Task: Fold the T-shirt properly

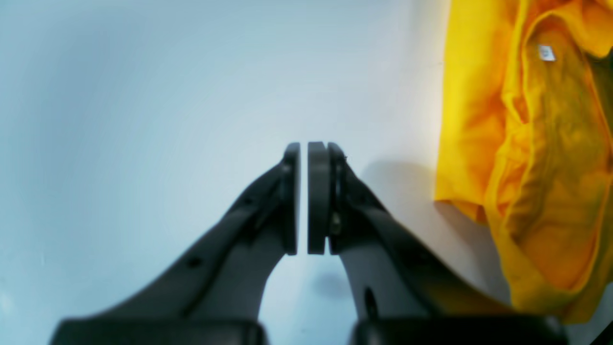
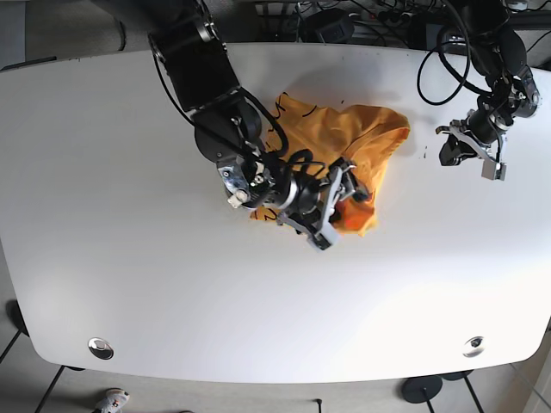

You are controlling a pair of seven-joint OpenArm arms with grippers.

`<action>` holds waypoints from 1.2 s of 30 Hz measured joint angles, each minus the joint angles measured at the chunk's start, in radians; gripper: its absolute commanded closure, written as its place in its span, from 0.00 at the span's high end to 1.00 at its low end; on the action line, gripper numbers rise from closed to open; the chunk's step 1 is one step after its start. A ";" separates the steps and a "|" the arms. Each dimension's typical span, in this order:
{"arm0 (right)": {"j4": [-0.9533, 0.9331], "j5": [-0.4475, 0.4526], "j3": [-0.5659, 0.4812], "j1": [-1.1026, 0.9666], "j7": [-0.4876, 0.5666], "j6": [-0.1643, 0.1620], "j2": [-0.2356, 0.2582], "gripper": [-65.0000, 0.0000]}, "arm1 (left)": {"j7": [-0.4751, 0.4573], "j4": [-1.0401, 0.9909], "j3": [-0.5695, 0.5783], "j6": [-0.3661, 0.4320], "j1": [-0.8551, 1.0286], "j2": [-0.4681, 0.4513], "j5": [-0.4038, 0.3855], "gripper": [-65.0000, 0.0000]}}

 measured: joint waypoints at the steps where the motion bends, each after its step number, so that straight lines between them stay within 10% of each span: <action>1: -0.007 0.017 -0.023 0.029 0.034 0.002 -0.006 0.64 | 0.000 0.016 -0.001 0.001 0.003 -0.002 0.006 0.01; 8: -0.032 0.135 -0.001 0.119 0.072 0.002 0.043 0.64 | 0.005 0.277 0.122 0.000 0.048 -0.031 0.006 0.02; 12: 0.093 0.181 0.070 0.026 0.079 0.001 0.182 0.61 | -0.006 0.444 0.266 0.000 0.087 -0.041 -0.008 0.02; 16: 0.106 0.172 0.097 -0.019 0.074 0.002 0.274 0.20 | 0.000 0.462 0.420 -0.003 0.092 -0.040 -0.003 0.02; 29: -0.267 0.096 0.031 -0.024 0.414 0.040 0.341 0.11 | -0.005 0.275 0.462 -0.003 0.142 -0.086 -0.007 0.02; 36: -0.254 0.066 0.029 -0.051 0.439 0.056 0.338 0.10 | -0.078 0.037 0.590 -0.003 -0.090 -0.083 0.177 0.02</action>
